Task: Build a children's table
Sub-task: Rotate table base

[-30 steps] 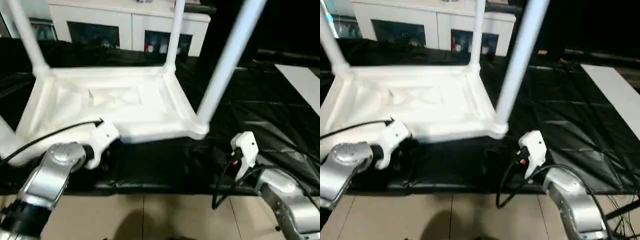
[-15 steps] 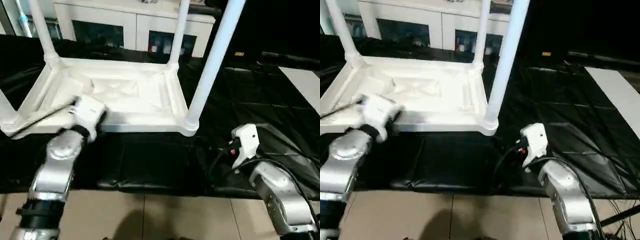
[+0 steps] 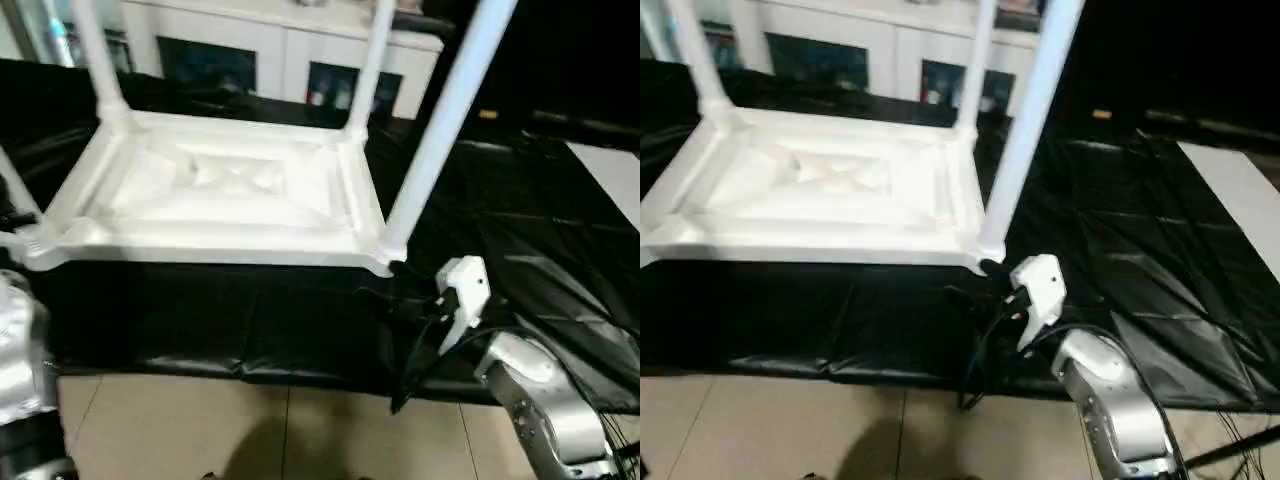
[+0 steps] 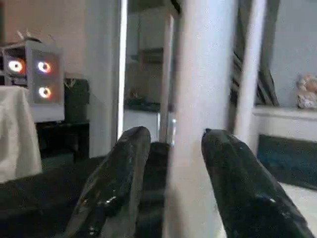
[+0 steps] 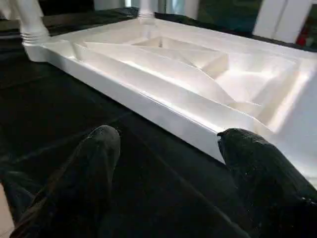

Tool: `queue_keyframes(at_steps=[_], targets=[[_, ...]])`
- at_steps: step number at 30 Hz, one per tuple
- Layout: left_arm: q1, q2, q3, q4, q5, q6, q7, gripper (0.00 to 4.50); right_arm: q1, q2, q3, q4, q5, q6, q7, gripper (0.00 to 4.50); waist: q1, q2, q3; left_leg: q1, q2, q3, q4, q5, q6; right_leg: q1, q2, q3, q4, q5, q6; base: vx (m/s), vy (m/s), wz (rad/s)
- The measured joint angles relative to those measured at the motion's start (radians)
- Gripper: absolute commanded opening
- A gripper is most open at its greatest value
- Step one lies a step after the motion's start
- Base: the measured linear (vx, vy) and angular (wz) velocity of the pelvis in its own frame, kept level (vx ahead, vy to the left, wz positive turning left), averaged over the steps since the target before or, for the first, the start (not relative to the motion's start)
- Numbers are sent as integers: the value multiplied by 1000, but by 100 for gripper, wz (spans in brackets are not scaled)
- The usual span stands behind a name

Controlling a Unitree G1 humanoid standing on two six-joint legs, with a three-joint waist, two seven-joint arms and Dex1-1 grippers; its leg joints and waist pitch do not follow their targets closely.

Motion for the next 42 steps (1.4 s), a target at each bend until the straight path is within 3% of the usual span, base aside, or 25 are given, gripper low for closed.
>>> queue_keyframes(at_steps=[11,16,22,28,32,34,36,37,40,42], targets=[[-97,58,-11,165,-129,44,-185,339,-1,-3,51,-41,29,55,54,357,-1,4,2,0,1,-4,0,1,-1,0,1,-2,3,4,-2,0,0,0],[-118,79,-25,220,-149,66,-232,394,-21,0,59,-41,29,57,55,357,12,6,3,0,1,-4,0,1,-2,0,1,-2,4,6,-4,0,0,0],[-205,117,-14,355,-176,142,-233,437,-25,8,62,-41,28,60,51,357,24,4,2,0,1,-5,0,2,-3,0,1,-2,4,7,-6,0,0,0],[-249,154,-5,434,-207,160,-270,447,-45,12,63,-38,27,60,50,357,24,3,1,0,1,-4,0,2,-4,-1,1,-3,4,7,-6,0,0,0],[-269,181,1,459,-267,221,-394,447,-49,12,63,-34,26,60,50,357,25,4,2,1,1,-4,0,2,-4,0,1,-2,4,7,-6,0,0,0],[-261,201,5,456,-306,263,-469,447,-49,11,62,-33,26,60,50,357,29,5,2,0,1,-4,0,2,-4,0,1,-3,4,7,-7,0,0,0],[-191,234,-14,381,-344,324,-595,447,-50,10,61,-31,25,59,52,357,32,7,4,0,1,-3,0,2,-4,0,0,-2,4,7,-7,0,0,0],[-120,261,-50,300,-370,371,-692,447,-47,5,60,-29,25,59,51,357,37,8,5,0,0,-3,0,2,-4,0,-1,-2,4,6,-7,0,0,0],[-25,286,-153,163,-416,451,-855,447,-48,-1,61,-26,22,59,52,357,57,10,6,1,1,0,0,2,-4,4,-2,-1,3,4,-6,0,0,0],[12,301,-221,113,-426,485,-924,447,-47,-2,61,-27,21,59,53,357,60,11,7,2,1,1,0,2,-4,8,-2,1,4,4,-5,0,0,0]])
